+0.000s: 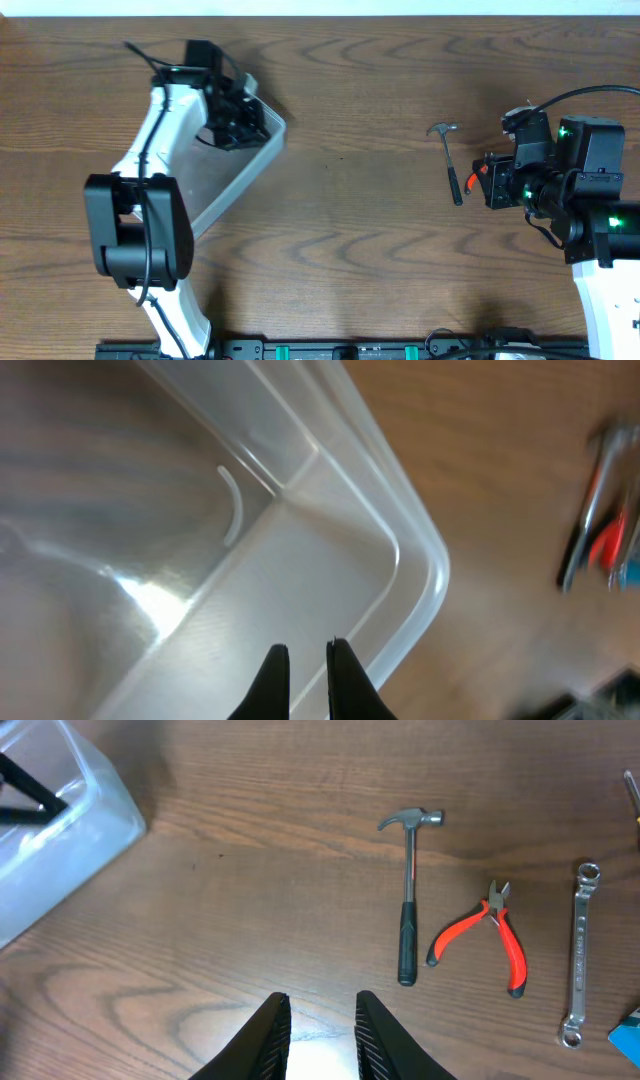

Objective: Pack container
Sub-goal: 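Reach the left gripper to the clear box's far rim and grasp it, then drag the clear box with the left gripper toward the table center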

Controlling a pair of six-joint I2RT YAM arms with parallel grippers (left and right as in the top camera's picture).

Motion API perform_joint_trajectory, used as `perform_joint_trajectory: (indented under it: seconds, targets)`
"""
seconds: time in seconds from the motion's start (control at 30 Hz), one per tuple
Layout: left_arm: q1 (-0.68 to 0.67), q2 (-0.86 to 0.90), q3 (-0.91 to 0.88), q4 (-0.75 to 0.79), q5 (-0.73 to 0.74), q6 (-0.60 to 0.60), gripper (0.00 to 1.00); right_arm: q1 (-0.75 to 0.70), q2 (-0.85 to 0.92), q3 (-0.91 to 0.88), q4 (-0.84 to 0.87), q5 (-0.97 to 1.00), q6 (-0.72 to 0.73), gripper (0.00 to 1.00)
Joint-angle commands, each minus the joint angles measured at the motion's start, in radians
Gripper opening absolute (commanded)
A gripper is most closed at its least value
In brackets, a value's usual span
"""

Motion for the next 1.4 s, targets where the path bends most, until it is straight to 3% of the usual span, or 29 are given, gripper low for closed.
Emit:
perform_joint_trajectory:
  seconds: [0.0,0.37,0.47,0.67,0.93,0.97,1.07,1.13,1.2,1.37]
  targets:
    - [-0.063,0.003,0.011,-0.052,0.033,0.055,0.06,-0.012,-0.001,0.019,0.005,0.024,-0.019,0.25]
    - [-0.222,0.003,0.011,-0.315,0.005,0.208,0.06,-0.012,-0.001,0.019,0.014,0.024,-0.019,0.25]
    - [-0.25,0.003,0.011,-0.356,-0.098,0.212,0.06,-0.012,-0.001,0.019,0.016,0.024,-0.019,0.25]
    - [-0.253,-0.008,0.018,-0.334,-0.319,0.172,0.32,-0.012,-0.001,0.019,0.025,0.024,-0.019,0.27]
    - [-0.214,-0.105,0.121,-0.321,-0.658,0.061,0.34,-0.012,-0.001,0.019,0.024,0.025,-0.02,0.28]
    - [-0.208,-0.126,0.14,-0.322,-0.711,0.05,0.45,-0.012,-0.001,0.019,0.024,0.025,-0.02,0.28]
    - [-0.183,-0.2,0.174,-0.322,-0.833,0.027,0.63,-0.012,-0.001,0.019,0.024,0.033,-0.023,0.28]
    - [-0.156,-0.257,0.175,-0.322,-0.882,0.019,0.93,-0.012,-0.001,0.019,0.023,0.051,-0.023,0.29]
    - [-0.113,-0.306,0.175,-0.325,-0.928,-0.031,0.99,-0.012,-0.001,0.019,0.023,0.062,-0.023,0.29]
    - [0.091,-0.376,0.175,-0.329,-0.937,-0.129,1.0,-0.012,-0.001,0.019,0.023,0.061,-0.023,0.31]
